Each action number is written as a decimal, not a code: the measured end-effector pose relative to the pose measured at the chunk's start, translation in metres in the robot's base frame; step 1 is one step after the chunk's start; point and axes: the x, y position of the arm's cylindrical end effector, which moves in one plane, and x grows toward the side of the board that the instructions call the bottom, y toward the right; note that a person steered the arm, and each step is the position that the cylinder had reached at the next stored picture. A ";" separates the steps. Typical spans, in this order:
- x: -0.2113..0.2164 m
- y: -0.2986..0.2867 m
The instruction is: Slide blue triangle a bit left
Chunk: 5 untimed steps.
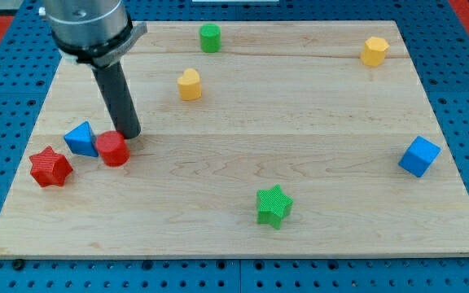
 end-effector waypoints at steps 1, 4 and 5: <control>0.021 0.000; -0.002 -0.023; -0.013 -0.069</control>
